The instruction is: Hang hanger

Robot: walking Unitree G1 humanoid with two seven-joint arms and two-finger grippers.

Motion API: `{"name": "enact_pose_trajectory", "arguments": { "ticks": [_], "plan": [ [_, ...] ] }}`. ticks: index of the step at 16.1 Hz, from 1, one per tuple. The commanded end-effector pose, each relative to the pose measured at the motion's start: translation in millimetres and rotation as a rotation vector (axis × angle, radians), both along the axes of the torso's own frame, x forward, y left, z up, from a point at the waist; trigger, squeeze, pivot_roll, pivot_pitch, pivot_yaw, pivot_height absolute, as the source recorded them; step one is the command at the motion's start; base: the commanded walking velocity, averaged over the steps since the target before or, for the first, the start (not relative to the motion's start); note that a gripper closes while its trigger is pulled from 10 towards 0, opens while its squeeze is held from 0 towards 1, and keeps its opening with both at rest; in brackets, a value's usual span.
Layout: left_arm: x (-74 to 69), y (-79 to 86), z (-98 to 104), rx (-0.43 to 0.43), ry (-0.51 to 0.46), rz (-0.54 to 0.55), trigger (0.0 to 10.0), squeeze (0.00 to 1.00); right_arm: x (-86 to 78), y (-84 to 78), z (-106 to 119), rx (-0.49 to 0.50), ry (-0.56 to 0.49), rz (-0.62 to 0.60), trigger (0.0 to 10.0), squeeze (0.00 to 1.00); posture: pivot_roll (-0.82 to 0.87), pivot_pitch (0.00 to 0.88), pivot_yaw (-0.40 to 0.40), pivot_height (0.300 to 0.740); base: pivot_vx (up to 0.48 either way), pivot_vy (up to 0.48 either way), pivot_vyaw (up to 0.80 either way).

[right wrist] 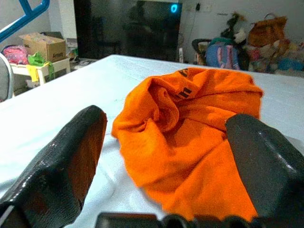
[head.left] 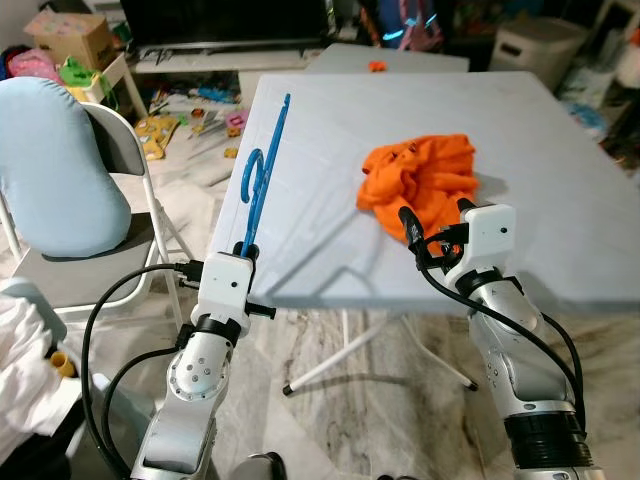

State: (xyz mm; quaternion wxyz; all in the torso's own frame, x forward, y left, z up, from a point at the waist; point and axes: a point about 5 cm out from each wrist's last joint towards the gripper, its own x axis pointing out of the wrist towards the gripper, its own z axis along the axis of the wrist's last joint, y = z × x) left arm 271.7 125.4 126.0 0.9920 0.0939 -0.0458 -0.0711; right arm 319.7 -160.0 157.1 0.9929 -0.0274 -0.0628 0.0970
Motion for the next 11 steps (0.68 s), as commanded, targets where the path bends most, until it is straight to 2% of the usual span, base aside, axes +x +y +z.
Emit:
{"name": "enact_pose_trajectory", "arguments": {
  "ticks": [1,11],
  "plan": [
    [-1.2,-0.8,0.1,0.006,-0.003,0.002,10.0,0.0,-1.4,0.3,1.6,0.0,0.0,0.003,10.0,0.63,-0.05,0.041,0.039,0.74,-0.352,0.0,0.0],
    [-2.3,-2.3,-2.7,0.009,0.01,-0.02,10.0,0.0,-3.4,0.2,-0.5,-0.008,0.016,0.002,10.0,0.63,-0.05,0.052,0.043,0.74,-0.331,0.0,0.0]
  ]
}}
